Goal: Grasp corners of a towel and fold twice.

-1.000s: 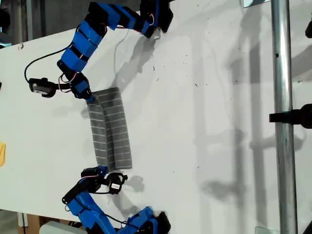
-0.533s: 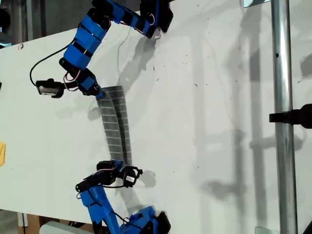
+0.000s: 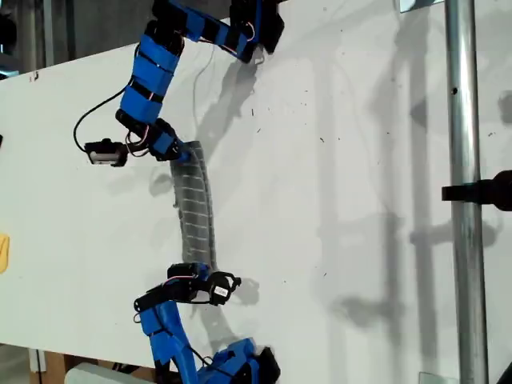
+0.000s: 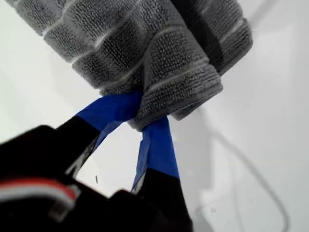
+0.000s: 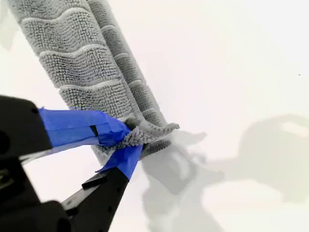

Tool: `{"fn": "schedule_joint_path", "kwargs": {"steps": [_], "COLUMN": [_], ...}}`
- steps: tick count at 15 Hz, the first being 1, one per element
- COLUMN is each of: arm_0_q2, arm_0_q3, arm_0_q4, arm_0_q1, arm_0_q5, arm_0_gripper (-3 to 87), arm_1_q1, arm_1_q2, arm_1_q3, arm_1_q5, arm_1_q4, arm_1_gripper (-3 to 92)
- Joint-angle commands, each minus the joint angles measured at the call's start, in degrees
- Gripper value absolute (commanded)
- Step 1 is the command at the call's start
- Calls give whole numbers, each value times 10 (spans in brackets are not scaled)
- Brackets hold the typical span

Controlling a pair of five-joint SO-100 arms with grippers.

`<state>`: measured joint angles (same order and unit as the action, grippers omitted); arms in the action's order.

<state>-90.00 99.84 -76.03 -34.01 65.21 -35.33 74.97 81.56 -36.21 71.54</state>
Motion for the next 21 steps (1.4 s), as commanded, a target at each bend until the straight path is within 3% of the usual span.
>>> {"fn": "schedule_joint_path", "kwargs": {"steps": [1,7,10,11,13,15,18,21], "arm_0_q2": [9,98,105,78,-9,-91,-370,-785], "arm_0_q3": [-6,-23,-36,-34,-17,14,207,439], "arm_0_q4": [7,29,-29,-44,-61,-90,-31,-20], "arm_0_q1": [-11,-51,-70,-63,-33,-7,35,66], "arm_0_q5": [-3,-18,8,9,19,41,73,98], "arm_0_gripper": [-7,175,299,281,277,277,277,260], "arm_1_q1": [-11,-95,-109,-117,-149,-175,-206,-239], "arm_1_q2": [-14,-149,-140,-105,-4,117,345,560], "arm_1_q3": [5,-56,-80,-78,-47,4,140,329], "arm_1_q5": [-4,21,21,25,21,27,1,-89], "arm_1_q4": [-19,-54,-43,-24,23,50,69,75], "arm_1_gripper": [-2,40,133,141,177,341,363,375]}}
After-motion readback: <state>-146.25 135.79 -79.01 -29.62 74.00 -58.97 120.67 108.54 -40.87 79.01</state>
